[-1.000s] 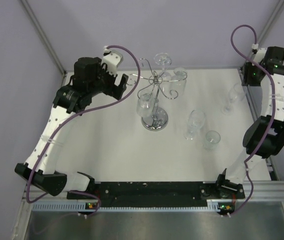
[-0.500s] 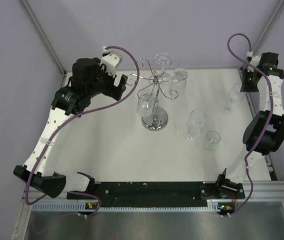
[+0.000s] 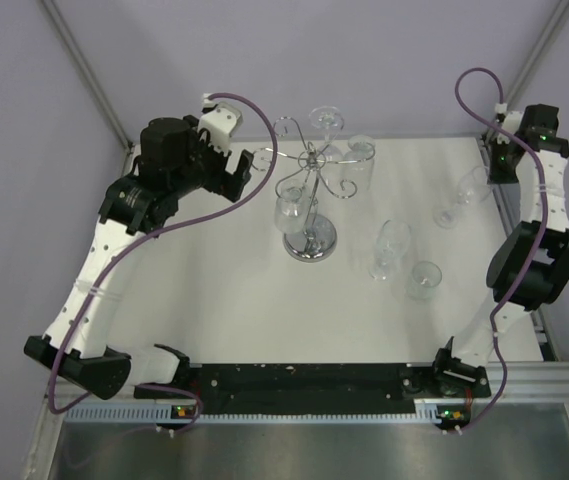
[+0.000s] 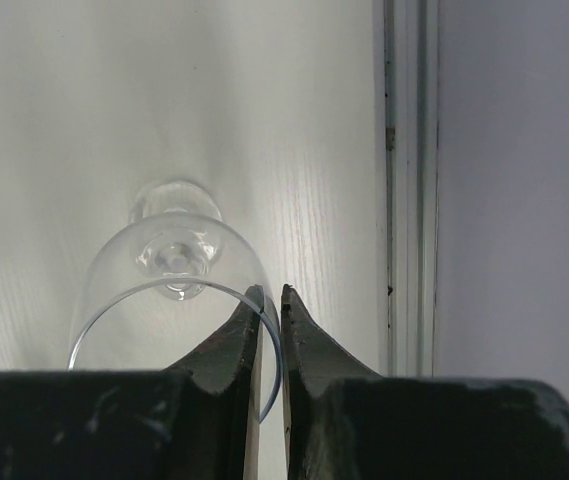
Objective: Place the wine glass upside down on the wine glass rack
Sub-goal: Pick up the wine glass at the center of the board, then turn the wine glass upside down at the wine rack.
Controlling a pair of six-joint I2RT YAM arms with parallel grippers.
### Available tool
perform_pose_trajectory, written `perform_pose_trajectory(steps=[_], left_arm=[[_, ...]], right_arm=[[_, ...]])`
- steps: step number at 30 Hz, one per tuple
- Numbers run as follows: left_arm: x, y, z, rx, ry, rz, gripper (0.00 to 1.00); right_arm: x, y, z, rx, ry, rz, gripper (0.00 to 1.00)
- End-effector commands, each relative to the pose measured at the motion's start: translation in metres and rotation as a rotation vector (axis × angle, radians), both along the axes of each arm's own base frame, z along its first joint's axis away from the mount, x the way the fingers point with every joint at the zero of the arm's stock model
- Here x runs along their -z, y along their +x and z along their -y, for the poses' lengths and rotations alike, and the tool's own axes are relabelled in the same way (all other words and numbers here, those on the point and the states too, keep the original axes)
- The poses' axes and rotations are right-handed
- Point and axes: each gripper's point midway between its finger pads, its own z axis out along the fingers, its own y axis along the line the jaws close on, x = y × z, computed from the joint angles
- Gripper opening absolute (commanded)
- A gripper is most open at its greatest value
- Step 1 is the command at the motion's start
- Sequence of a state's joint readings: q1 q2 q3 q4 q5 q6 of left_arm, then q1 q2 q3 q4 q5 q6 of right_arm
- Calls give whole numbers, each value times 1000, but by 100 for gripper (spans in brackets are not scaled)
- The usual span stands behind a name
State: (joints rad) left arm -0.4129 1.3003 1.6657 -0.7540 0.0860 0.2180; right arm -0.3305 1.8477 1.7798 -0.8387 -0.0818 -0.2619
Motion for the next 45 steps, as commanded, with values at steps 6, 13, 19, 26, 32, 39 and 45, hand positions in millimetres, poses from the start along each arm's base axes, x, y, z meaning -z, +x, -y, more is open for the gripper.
perform_pose_trajectory(steps=[6,13,19,26,32,39,45], left_arm=[[-46,1,4,25,-60,125,99],[-92,-8,18,93,-155,189,96],[-123,-12,27,138,-201,216,99],[-137,-4,39,167,-251,219,99],[-146,4,60,236,-323,209,99],[-162,7,76,284,-433,212,99],[-161,14,88,298,-503,171,99]], right_arm=[[-91,-8,2,-1,-85,204,0],[-166,-26,-37,-60,-166,363,0],[-235,-45,-76,-121,-184,510,0],[-326,-67,-119,-185,-206,736,0],[-377,-81,-163,-284,-172,891,0],[-415,-94,-214,-443,-67,1049,0],[-430,-106,-255,-563,-29,1119,0]])
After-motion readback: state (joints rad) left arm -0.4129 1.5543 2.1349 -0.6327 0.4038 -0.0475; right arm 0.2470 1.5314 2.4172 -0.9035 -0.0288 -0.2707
